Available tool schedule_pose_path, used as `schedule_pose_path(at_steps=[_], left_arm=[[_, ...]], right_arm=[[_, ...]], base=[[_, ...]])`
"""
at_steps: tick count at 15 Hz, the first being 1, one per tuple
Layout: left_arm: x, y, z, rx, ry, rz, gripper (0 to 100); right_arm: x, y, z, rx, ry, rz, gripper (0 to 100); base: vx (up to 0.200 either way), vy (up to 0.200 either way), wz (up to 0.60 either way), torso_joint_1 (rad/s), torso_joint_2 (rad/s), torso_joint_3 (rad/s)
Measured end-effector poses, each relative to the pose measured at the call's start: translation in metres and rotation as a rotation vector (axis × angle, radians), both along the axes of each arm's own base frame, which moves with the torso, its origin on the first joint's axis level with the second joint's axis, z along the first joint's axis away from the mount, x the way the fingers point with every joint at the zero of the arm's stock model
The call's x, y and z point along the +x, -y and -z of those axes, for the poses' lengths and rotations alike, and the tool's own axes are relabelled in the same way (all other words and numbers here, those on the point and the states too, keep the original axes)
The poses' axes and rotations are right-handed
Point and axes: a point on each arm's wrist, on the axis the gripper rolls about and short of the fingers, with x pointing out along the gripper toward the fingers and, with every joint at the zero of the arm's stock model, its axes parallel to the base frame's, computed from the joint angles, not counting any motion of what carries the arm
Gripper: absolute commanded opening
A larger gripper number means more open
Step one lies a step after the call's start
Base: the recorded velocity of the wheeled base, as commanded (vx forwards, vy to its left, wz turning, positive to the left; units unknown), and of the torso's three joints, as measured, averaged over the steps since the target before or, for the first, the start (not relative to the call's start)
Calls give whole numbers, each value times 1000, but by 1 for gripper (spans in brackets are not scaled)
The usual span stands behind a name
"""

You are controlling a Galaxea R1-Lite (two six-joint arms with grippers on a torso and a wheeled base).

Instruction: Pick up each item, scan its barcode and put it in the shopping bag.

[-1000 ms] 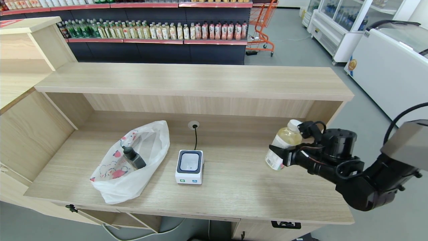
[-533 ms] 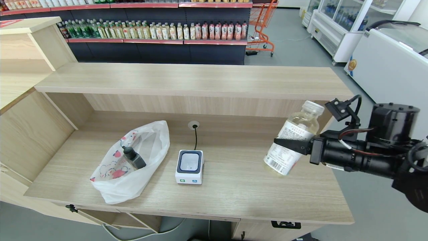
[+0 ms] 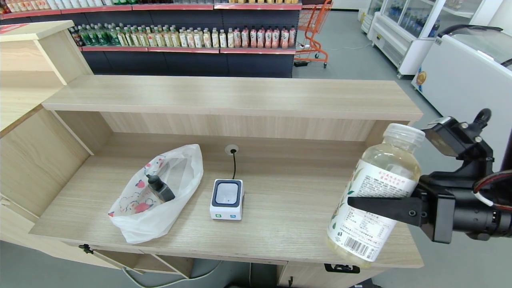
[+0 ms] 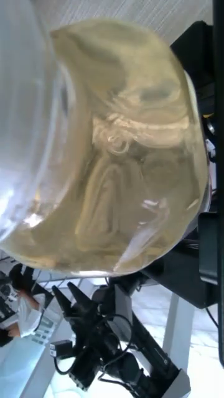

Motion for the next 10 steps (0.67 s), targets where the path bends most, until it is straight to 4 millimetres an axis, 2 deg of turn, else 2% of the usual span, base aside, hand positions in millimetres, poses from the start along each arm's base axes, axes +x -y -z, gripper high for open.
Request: schedule_pose_path(at_steps=[6,10], left_arm=[[0,0,0,0,0,1,100],[0,0,0,0,0,0,100]], right_arm=[[-24,4,-10,-3,-34,-28,0],[-40,4,-24,-2,-87,-69,0]], base=[[0,0,0,0,0,0],[0,0,0,0,0,0]])
